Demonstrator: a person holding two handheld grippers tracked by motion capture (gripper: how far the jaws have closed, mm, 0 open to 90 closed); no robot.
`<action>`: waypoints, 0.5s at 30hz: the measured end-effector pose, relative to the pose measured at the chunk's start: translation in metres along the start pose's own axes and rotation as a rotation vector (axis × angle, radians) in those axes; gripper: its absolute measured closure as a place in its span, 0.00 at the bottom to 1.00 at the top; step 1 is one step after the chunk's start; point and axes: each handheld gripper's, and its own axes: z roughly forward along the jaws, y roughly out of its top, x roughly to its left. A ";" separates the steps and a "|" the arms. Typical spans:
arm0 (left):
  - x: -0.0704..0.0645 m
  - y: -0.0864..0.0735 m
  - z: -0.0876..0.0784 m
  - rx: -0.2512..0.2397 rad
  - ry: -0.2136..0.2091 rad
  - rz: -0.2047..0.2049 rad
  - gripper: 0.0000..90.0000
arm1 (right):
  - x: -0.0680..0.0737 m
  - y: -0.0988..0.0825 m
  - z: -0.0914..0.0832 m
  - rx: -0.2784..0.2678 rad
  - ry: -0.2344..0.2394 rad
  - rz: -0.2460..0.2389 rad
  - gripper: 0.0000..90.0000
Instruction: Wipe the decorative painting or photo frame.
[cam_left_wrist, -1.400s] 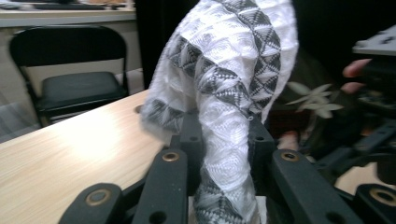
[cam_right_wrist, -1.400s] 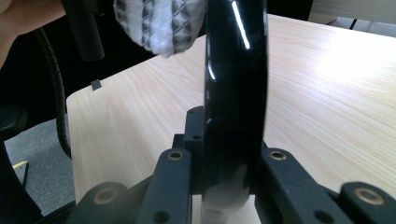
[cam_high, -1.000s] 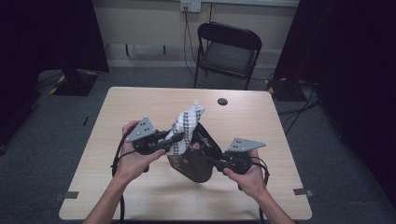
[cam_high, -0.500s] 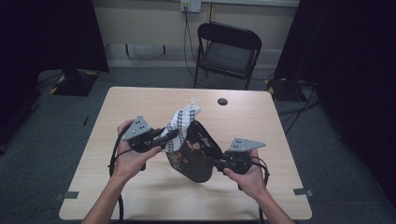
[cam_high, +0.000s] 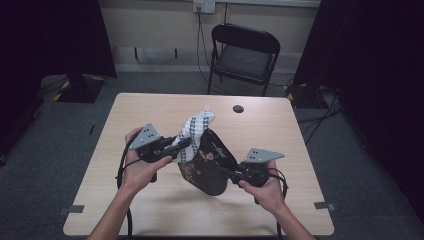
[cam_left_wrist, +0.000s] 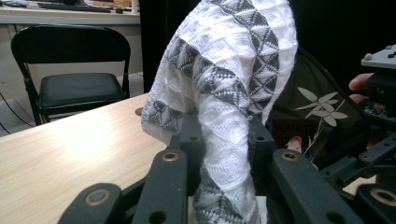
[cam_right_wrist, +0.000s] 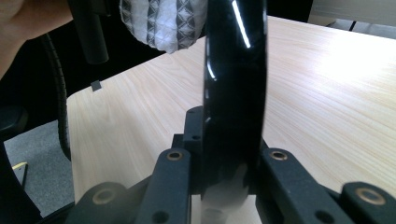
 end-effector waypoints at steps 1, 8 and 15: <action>-0.001 0.000 0.000 0.006 0.001 0.006 0.83 | 0.000 0.000 0.000 -0.001 -0.001 -0.004 0.88; -0.012 0.004 0.003 0.004 -0.038 0.040 0.83 | 0.000 0.000 0.000 -0.003 -0.003 -0.009 0.88; 0.001 0.002 0.000 0.007 0.003 0.025 0.83 | 0.000 0.000 0.000 -0.004 -0.003 -0.006 0.88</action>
